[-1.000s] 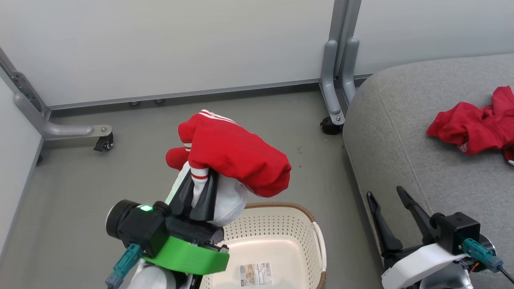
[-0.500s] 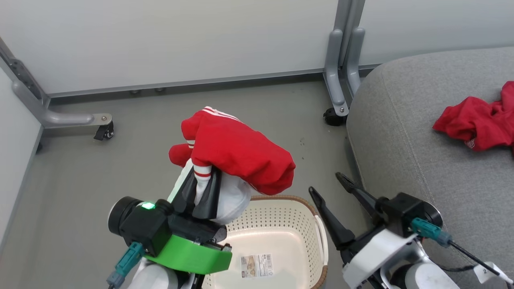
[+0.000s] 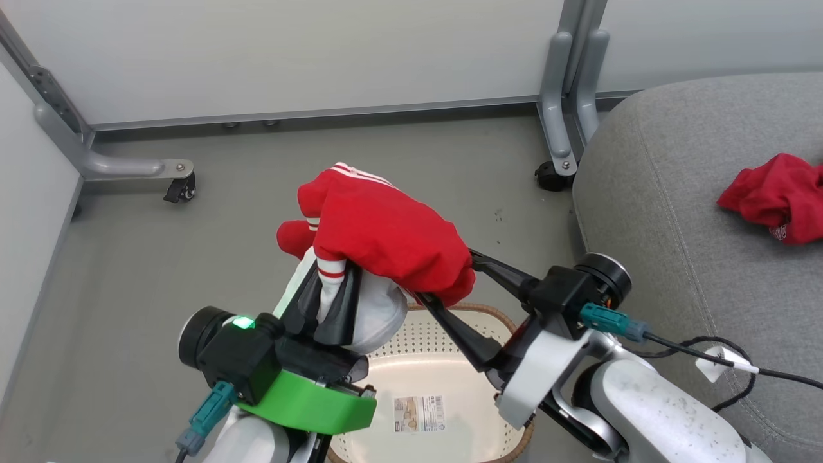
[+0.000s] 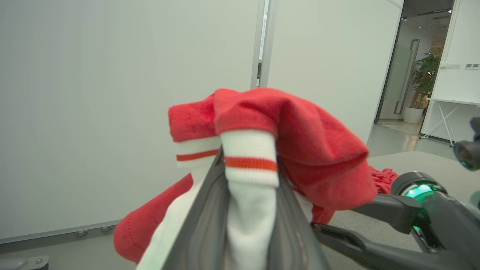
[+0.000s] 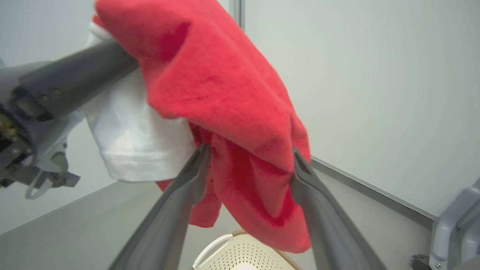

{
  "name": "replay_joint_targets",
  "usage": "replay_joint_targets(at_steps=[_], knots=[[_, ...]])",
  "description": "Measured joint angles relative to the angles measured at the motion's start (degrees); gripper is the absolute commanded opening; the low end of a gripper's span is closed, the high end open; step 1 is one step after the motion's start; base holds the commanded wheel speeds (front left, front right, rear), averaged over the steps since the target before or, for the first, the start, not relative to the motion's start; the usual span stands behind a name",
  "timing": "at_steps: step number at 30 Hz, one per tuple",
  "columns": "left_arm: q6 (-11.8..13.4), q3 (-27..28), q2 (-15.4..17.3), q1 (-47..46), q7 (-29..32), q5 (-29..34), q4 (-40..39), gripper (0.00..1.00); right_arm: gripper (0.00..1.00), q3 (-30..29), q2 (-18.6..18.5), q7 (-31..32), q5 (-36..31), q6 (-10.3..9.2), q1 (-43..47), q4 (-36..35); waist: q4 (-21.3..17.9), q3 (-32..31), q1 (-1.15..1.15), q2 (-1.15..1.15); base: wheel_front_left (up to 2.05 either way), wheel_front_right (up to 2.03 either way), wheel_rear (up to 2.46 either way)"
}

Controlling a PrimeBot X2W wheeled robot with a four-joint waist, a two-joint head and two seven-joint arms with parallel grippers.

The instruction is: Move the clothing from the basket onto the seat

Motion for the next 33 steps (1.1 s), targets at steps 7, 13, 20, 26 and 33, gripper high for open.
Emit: replay_joint_targets(at_steps=[7,13,20,26,33], knots=[[-0.07,-0.54,-0.08,-0.26,-0.01,-0.01,0.18,0.00,1.00,7.21,0.78,-2.69,3.92,0.00,-6.95,4.32,0.42,0.46,0.00,0.00,0.00,0.00,0.00],[-0.18,-0.77,-0.10,-0.43,-0.02,-0.10,0.24,0.00,0.00,11.15,2.36,-5.28,6.82,-0.01,-10.73,8.34,0.29,0.66,0.00,0.00,0.00,0.00,0.00],[-0.27,-0.88,-0.10,-0.53,-0.02,-0.56,0.30,0.00,0.00,13.56,2.86,-7.78,9.06,-0.01,-13.10,11.50,0.19,0.56,0.00,0.00,0.00,0.00,0.00],[-0.26,-0.96,-0.10,-0.53,-0.03,-0.64,0.42,0.00,0.00,14.95,2.57,-9.07,10.27,-0.01,-14.14,13.01,0.10,0.49,0.00,0.00,0.00,0.00,0.00],[-0.24,-0.94,-0.11,-0.53,-0.12,-1.03,0.68,0.00,0.00,15.69,2.47,-9.81,11.22,-0.01,-14.91,14.04,-0.13,0.52,0.00,0.00,0.00,0.00,0.00]])
